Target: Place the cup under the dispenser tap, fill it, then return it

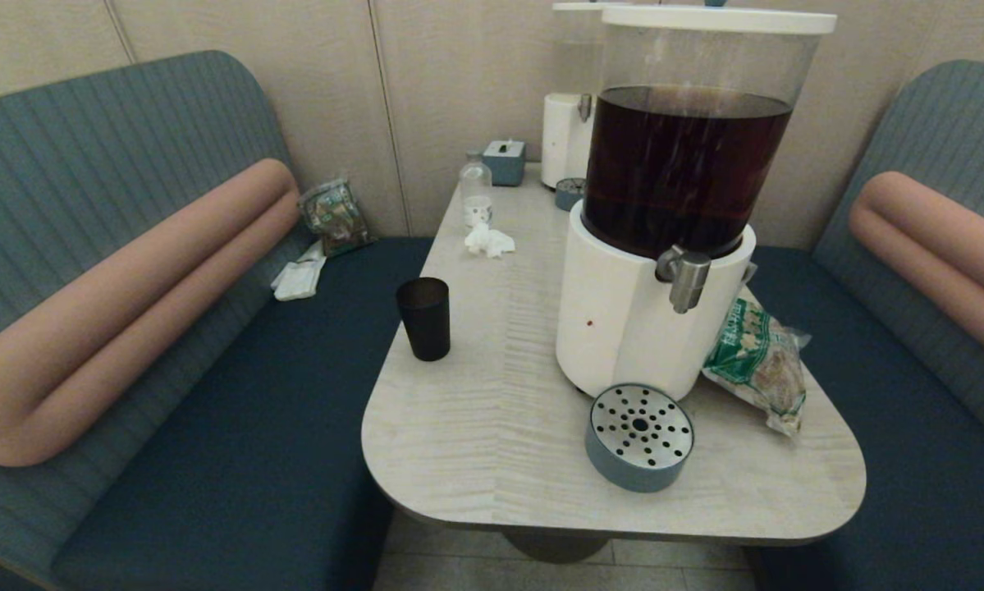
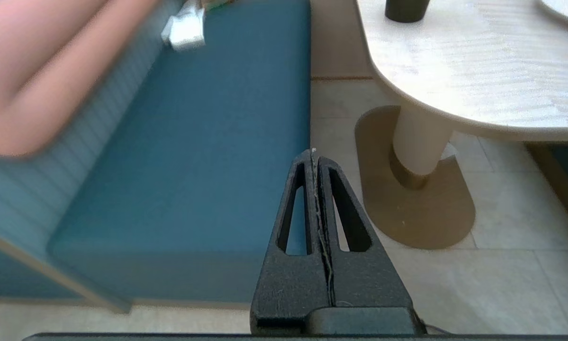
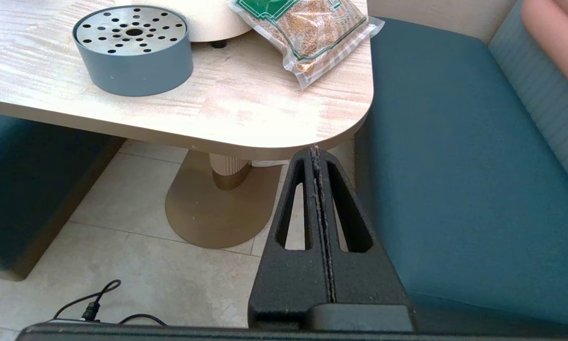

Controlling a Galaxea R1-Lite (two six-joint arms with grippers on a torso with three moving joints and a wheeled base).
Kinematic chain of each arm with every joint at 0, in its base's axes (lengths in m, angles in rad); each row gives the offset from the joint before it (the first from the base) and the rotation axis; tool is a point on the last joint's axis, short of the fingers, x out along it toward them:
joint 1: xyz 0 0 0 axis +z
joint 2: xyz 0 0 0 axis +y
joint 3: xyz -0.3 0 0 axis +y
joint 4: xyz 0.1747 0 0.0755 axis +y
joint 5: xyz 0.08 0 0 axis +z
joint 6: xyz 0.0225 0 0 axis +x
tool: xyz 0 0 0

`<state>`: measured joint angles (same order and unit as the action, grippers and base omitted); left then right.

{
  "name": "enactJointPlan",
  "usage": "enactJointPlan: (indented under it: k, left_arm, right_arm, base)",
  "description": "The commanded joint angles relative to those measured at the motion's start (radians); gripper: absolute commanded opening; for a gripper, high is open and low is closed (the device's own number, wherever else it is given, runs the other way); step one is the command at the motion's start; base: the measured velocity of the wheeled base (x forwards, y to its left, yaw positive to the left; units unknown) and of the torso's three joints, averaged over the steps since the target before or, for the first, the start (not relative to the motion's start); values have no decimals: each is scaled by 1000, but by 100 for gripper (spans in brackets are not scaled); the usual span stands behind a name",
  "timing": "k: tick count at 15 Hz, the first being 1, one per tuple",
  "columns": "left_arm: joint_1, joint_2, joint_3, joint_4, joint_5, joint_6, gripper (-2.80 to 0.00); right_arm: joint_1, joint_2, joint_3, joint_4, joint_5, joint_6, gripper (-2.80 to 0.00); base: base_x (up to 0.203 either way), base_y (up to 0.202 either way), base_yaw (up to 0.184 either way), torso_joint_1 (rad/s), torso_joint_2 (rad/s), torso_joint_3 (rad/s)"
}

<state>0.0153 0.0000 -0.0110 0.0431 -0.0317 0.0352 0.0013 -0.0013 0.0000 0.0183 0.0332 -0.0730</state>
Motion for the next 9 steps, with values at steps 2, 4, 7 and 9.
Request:
enactJointPlan:
  k: [2, 4, 7, 9]
  left_arm:
    - [1, 2, -7, 9, -2, -10, -280]
    - [0, 2, -7, 9, -2, -8, -280]
    - [0, 2, -7, 9, -2, -8, -280]
    - [0, 2, -7, 9, -2, -8, -280]
  right_arm:
    - [0, 0, 1, 0, 1, -1, -280]
    - [0, 0, 2, 0, 1, -1, -280]
    - [0, 0, 2, -1, 2, -2, -280]
    - [0, 0, 2, 1, 2, -7, -280]
  base:
    - [0, 0, 0, 0, 0, 0]
    - [0, 0, 0, 0, 0, 0]
    - [0, 0, 0, 0, 0, 0]
    - [0, 0, 0, 0, 0, 0]
